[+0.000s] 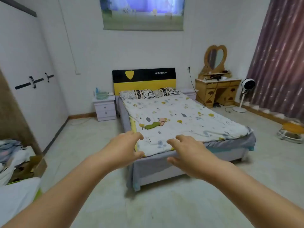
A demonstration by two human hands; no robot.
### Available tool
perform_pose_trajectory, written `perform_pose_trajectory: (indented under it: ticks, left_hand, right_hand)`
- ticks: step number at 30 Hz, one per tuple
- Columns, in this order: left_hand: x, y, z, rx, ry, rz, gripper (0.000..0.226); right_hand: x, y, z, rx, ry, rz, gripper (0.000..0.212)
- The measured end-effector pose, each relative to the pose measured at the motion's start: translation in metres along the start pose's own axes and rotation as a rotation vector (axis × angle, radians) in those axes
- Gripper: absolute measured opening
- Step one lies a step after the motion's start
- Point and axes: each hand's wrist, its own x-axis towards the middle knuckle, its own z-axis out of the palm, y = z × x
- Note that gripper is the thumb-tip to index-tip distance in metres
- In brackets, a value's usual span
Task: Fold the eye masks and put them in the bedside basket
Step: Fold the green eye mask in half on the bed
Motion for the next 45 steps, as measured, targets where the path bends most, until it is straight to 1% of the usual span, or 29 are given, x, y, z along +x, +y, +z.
perform_pose_trajectory:
  ticks: [8, 13, 18, 21, 25, 30, 36, 41, 45]
  left_hand:
    - [0.061, 0.004, 0.049, 0.063, -0.067, -0.008, 0.056]
    - [0.116, 0.015, 0.082, 0.054, -0.092, -0.031, 0.056]
    - [0.165, 0.026, 0.108, 0.055, -0.119, -0.074, 0.054]
    - [0.189, 0.027, 0.121, 0.044, -0.150, -0.087, 0.053]
    - [0.221, 0.023, 0.134, 0.062, -0.202, -0.102, 0.052]
    - [0.272, 0.004, 0.148, 0.038, -0.228, -0.083, 0.052]
    - [0.350, -0.040, 0.156, 0.042, -0.236, -0.061, 0.053]
    - [0.411, -0.077, 0.164, 0.038, -0.289, -0.057, 0.051]
    - [0.454, -0.093, 0.173, 0.029, -0.320, -0.028, 0.052]
  right_hand:
    - [0.049, 0.039, 0.031, -0.047, -0.053, 0.017, 0.051]
    - [0.091, 0.084, 0.049, -0.056, -0.047, -0.018, 0.046]
    - [0.130, 0.129, 0.062, -0.066, -0.090, -0.019, 0.044]
    - [0.151, 0.150, 0.070, -0.062, -0.092, -0.028, 0.038]
    - [0.181, 0.168, 0.082, -0.046, -0.107, -0.030, 0.038]
    - [0.231, 0.184, 0.102, -0.028, -0.145, -0.022, 0.039]
    - [0.314, 0.195, 0.115, -0.070, -0.165, -0.008, 0.044]
    - [0.380, 0.199, 0.118, -0.066, -0.199, 0.029, 0.045]
    - [0.417, 0.209, 0.124, -0.051, -0.226, 0.064, 0.047]
